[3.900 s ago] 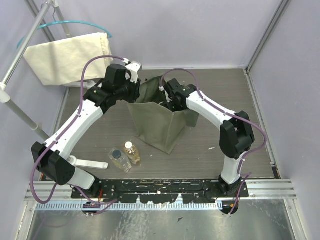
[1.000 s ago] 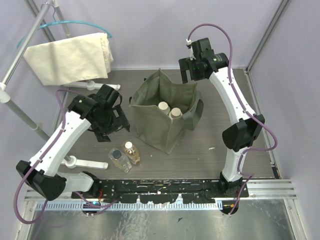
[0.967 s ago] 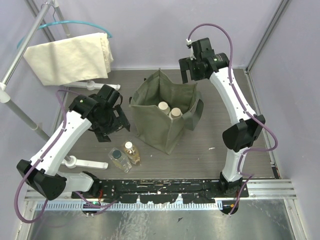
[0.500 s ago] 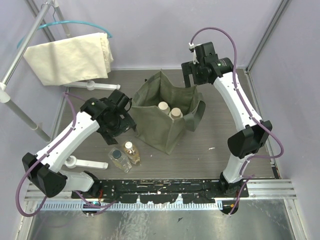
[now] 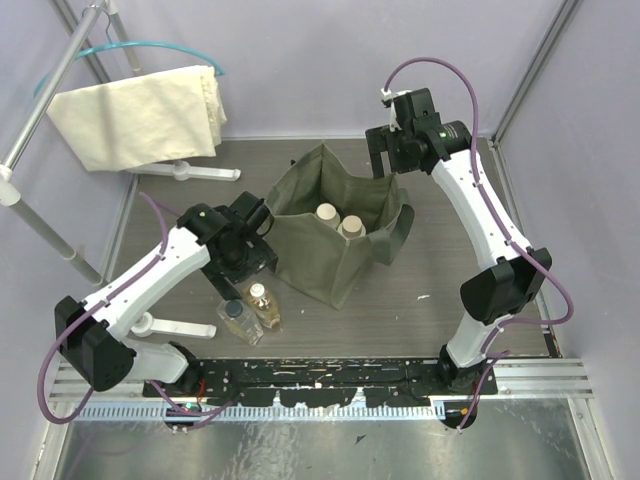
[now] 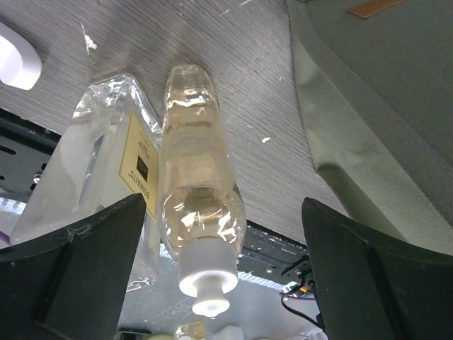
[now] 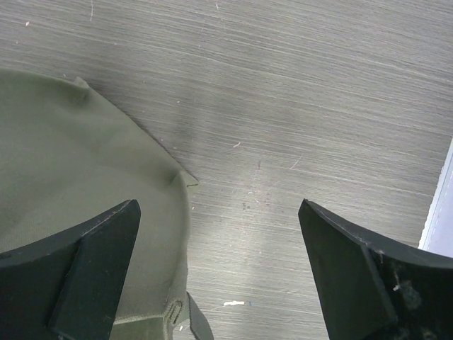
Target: Place the personal care products into the canvas bag
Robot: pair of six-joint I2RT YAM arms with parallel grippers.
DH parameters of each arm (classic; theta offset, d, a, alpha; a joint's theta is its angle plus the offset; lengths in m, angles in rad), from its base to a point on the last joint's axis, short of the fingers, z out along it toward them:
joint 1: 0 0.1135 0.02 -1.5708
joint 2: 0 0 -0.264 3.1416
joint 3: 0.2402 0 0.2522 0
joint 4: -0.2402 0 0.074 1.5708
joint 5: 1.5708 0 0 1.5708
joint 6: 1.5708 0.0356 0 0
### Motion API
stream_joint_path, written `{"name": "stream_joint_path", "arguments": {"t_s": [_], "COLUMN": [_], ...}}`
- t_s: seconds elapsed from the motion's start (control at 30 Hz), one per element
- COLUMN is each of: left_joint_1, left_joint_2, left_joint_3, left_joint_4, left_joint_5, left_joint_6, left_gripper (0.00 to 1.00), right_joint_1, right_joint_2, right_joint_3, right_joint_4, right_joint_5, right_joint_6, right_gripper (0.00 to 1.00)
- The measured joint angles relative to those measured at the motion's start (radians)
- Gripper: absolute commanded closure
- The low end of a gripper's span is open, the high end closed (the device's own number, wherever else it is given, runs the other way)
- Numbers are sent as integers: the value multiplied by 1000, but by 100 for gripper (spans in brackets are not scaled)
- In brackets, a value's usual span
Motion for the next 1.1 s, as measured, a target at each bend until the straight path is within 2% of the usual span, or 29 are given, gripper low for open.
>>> {"name": "stream_joint_path", "arguments": {"t_s": [0.3, 0.53, 0.7, 0.93, 1.1], "left_joint_1": [-44, -66, -79, -86, -87], "left_joint_2": [5, 5, 5, 8, 8], "left_joint_3": [-40, -110, -119, -119, -119], "left_joint_4": [37, 85, 103, 141, 144], "left_joint_5": [21, 50, 59, 66, 67], "left_joint_6": [-53, -102, -122, -139, -140], "left_gripper": [3, 12, 30, 52, 73], "right_joint_1": [0, 0, 0, 0, 0], "right_joint_2": [-10, -33, -55, -70, -72], "right_joint_3": [-30, -64, -87, -96, -98], "right_joint_4": [11, 11, 14, 14, 15], "right_joint_5": [0, 0, 0, 1, 7], "right_joint_6": [-2, -3, -3, -6, -9], "right_gripper": [0, 0, 0, 0, 0]}}
